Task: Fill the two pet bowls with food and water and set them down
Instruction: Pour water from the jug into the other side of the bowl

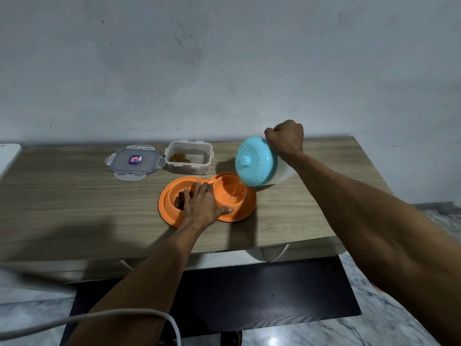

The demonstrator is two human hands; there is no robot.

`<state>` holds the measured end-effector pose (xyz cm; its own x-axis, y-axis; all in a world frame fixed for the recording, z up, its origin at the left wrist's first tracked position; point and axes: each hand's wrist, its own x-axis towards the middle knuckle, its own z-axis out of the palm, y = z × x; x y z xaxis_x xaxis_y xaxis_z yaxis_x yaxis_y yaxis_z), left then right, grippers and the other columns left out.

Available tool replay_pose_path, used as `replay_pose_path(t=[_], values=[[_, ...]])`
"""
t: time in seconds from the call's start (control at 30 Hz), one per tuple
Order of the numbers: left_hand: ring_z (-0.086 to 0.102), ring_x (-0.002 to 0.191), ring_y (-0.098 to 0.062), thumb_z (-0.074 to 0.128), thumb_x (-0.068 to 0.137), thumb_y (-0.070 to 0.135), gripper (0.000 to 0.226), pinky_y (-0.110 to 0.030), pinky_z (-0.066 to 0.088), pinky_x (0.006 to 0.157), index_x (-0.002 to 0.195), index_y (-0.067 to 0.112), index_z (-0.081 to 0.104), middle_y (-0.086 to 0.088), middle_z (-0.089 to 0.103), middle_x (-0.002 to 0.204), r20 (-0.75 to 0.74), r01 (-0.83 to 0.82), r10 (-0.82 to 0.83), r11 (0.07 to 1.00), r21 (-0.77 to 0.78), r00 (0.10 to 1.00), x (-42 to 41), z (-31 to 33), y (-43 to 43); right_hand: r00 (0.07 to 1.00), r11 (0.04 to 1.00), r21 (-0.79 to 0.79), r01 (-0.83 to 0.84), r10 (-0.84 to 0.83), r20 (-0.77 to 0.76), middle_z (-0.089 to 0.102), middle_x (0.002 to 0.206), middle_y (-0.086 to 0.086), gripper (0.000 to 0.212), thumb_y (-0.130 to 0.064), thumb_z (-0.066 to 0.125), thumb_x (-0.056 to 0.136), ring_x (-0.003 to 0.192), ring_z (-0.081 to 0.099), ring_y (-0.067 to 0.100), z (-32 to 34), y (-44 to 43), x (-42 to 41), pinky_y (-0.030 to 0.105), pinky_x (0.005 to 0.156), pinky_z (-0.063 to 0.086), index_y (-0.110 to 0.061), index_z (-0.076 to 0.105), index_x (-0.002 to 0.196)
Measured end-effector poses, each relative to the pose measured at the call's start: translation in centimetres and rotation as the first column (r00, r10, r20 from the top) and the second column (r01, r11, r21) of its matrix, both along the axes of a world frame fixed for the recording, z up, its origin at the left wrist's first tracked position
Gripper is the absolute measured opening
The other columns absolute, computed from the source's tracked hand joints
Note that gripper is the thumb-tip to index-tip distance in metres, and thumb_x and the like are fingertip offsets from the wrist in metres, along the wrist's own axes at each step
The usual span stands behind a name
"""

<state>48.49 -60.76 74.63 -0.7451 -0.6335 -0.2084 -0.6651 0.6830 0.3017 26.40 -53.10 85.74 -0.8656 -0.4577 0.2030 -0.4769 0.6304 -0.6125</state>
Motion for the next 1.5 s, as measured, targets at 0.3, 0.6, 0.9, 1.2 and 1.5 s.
replay_pose_path(t=[0.3,0.6,0.9,1.2,1.5], values=[[0.009,0.151,-0.028,0.063,0.075,0.069,0.104,-0.058,0.006,0.119,0.153,0.011,0.024,-0.008,0.026,0.160,0.001,0.000,0.000,1.000,0.005,1.000,-0.04,-0.09,-0.08,1.000,1.000,-0.020,-0.005,0.005,-0.006,0.027,0.039,0.005,0.041,-0.015,0.054,0.076,0.046,0.025,0.019,0.10,-0.14,-0.06,0.032,0.058,0.030,-0.008,0.033,0.041],[0.008,0.152,-0.028,0.062,0.077,0.068,0.103,-0.057,0.005,0.119,0.153,0.010,0.024,-0.008,0.025,0.160,0.002,0.001,-0.001,1.000,0.004,1.000,-0.01,0.03,0.01,1.000,1.000,-0.008,-0.016,0.016,-0.017,0.025,0.039,0.005,0.040,-0.014,0.053,0.075,0.047,0.023,0.020,0.24,-0.26,-0.22,0.033,0.059,0.028,-0.008,0.031,0.041],[0.008,0.152,-0.028,0.062,0.077,0.068,0.103,-0.056,0.004,0.118,0.153,0.010,0.024,-0.008,0.025,0.160,0.000,-0.005,0.005,1.000,0.006,1.000,-0.03,0.04,0.07,0.999,0.999,-0.008,-0.033,0.033,-0.020,0.025,0.039,0.003,0.042,-0.015,0.054,0.076,0.046,0.023,0.018,0.31,-0.39,-0.33,0.033,0.059,0.031,-0.010,0.031,0.041],[0.007,0.152,-0.027,0.062,0.077,0.067,0.102,-0.057,0.005,0.120,0.153,0.010,0.023,-0.008,0.024,0.161,0.005,-0.003,0.003,1.000,0.001,1.000,0.03,0.30,0.18,0.999,0.999,-0.008,-0.042,0.041,-0.017,0.025,0.039,0.003,0.041,-0.015,0.054,0.075,0.046,0.022,0.018,0.08,-0.45,-0.39,0.034,0.059,0.033,-0.010,0.030,0.041],[0.007,0.152,-0.028,0.062,0.077,0.067,0.102,-0.057,0.004,0.119,0.153,0.010,0.023,-0.008,0.024,0.161,-0.001,-0.006,0.006,1.000,0.009,1.000,0.03,0.25,0.14,0.999,0.999,-0.008,-0.048,0.048,-0.021,0.024,0.039,0.003,0.041,-0.014,0.054,0.075,0.046,0.021,0.018,0.01,-0.53,-0.27,0.033,0.059,0.031,-0.010,0.030,0.042]])
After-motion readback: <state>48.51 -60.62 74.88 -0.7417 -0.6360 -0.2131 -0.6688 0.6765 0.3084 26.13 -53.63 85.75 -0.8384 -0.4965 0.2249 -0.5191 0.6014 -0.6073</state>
